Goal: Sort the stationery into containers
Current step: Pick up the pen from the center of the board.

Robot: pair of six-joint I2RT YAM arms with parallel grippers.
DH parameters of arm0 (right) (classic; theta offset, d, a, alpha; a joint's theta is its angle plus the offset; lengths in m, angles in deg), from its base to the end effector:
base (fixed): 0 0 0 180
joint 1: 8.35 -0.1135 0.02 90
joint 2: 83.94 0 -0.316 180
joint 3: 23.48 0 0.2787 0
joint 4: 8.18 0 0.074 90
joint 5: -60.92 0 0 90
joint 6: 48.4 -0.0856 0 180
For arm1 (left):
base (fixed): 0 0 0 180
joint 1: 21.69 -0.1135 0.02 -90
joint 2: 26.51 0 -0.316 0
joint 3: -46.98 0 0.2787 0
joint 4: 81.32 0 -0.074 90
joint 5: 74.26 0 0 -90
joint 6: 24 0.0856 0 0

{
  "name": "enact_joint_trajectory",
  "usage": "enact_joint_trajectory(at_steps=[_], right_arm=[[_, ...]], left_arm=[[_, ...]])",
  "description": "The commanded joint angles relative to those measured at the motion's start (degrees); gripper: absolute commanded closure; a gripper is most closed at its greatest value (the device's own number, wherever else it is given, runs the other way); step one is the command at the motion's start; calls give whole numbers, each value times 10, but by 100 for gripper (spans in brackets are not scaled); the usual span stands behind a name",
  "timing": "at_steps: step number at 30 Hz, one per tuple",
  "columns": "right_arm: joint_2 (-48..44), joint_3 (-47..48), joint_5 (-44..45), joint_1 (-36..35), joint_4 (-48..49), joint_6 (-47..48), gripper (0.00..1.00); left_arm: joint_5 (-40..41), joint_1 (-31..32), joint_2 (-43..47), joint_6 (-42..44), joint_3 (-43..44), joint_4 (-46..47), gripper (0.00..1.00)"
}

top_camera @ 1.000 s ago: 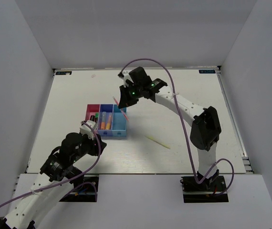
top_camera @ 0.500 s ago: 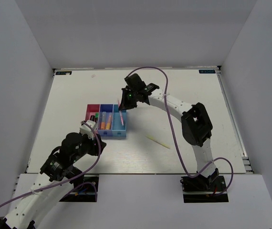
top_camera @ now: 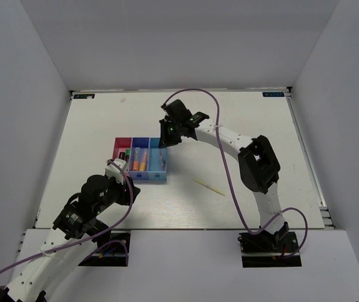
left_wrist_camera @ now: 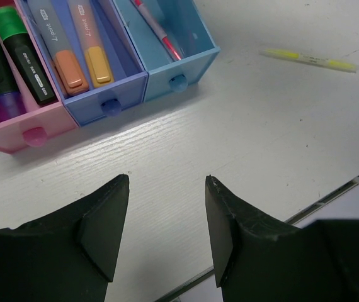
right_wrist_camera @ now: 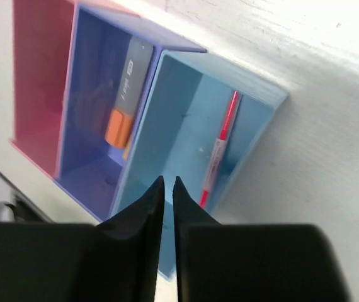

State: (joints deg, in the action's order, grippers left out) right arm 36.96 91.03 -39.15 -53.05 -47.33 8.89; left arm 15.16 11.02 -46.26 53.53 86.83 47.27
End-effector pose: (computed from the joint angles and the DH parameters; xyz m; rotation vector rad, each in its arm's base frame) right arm 0.3947 0.4117 0.2407 -0.3533 2.4961 0.8171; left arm 0.1011 -0.0659 0.2331 0.3846 2.1199 -0.4754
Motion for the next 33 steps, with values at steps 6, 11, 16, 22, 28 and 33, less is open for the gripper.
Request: enact_joint_trajectory(at_steps=[6, 11, 16, 22, 28, 33], right_arm=[[-230, -164, 5, 10, 12, 396, 100], [-248, -273, 58, 14, -82, 541, 69], [-275, -381, 55, 9, -44, 561, 48], [-226, -371, 76, -1, -55, 544, 48], [-203, -390, 70, -6, -46, 536, 48], [-180, -392, 74, -7, -41, 533, 56]], left_arm=[[-6, -1, 10, 3, -4, 2, 47], [-11, -2, 15, 3, -5, 6, 90], [-9, -2, 10, 2, -3, 2, 39], [-5, -2, 10, -1, -3, 0, 20], [-6, -1, 10, 0, -3, 0, 20], [-5, -2, 11, 1, -2, 0, 20]])
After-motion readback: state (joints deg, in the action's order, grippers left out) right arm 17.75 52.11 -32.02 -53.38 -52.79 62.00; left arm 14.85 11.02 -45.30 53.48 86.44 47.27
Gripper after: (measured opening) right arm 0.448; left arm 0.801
